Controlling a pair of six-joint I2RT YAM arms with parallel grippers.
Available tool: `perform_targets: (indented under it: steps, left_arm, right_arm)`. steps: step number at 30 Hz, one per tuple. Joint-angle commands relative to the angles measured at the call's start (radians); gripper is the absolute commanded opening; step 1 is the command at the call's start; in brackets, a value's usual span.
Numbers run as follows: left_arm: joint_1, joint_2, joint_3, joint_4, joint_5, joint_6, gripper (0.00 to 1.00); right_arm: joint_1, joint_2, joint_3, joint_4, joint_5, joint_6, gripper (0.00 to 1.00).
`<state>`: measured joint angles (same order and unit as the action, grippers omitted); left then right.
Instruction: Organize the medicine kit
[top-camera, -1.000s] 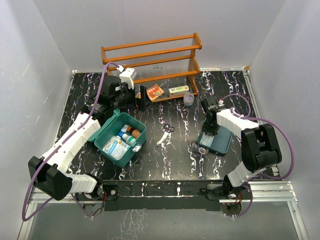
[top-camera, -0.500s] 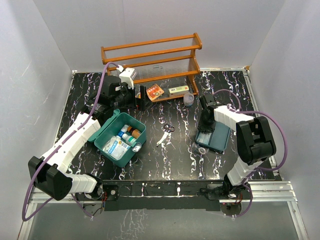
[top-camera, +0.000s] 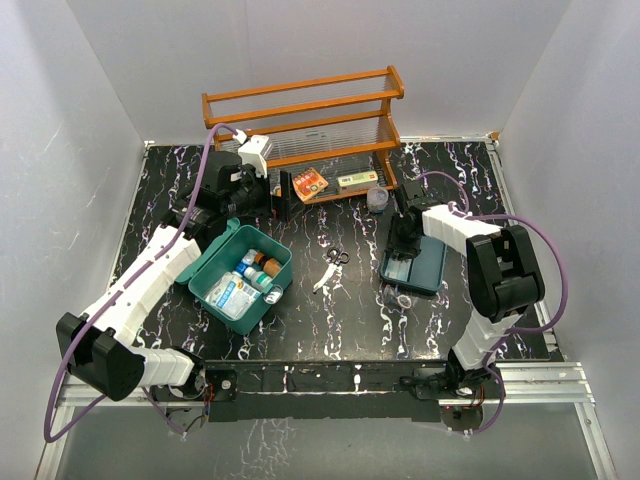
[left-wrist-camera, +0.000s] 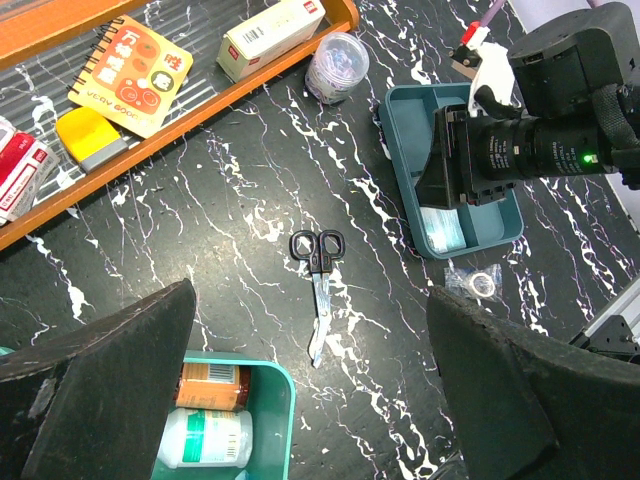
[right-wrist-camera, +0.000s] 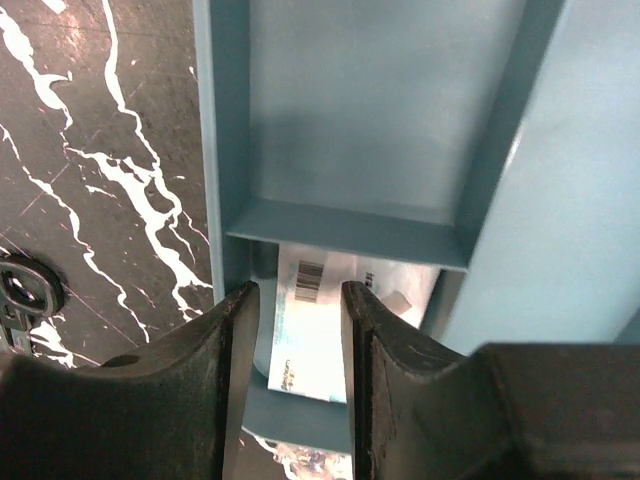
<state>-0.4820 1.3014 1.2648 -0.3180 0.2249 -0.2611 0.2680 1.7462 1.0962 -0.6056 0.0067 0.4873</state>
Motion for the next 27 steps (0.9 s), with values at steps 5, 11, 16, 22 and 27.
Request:
perform_targets:
  steps: [5, 11, 16, 22, 27]
  left_arm:
    - [-0.005, -0.004, 0.051, 0.004, -0.002, 0.010, 0.98]
    - [-0.006, -0.008, 0.060, -0.002, -0.037, 0.005, 0.98]
    - [-0.005, -0.012, 0.064, -0.010, -0.056, 0.006, 0.98]
    - [-0.006, -0.016, 0.062, -0.014, -0.058, 0.006, 0.98]
    - [-0.006, -0.016, 0.048, -0.005, -0.048, -0.003, 0.98]
  right_arm:
    - [0.065, -0.149, 0.068, -0.056, 0.116, 0.052, 0.41]
    - [0.216, -0.133, 0.137, -0.052, 0.168, 0.121, 0.42]
    - [0.324, -0.079, 0.175, -0.057, 0.193, 0.182, 0.42]
    - [0.360, -0.153, 0.101, -0.138, 0.283, 0.258, 0.42]
    - [0.360, -0.311, -0.063, -0.237, 0.398, 0.379, 0.42]
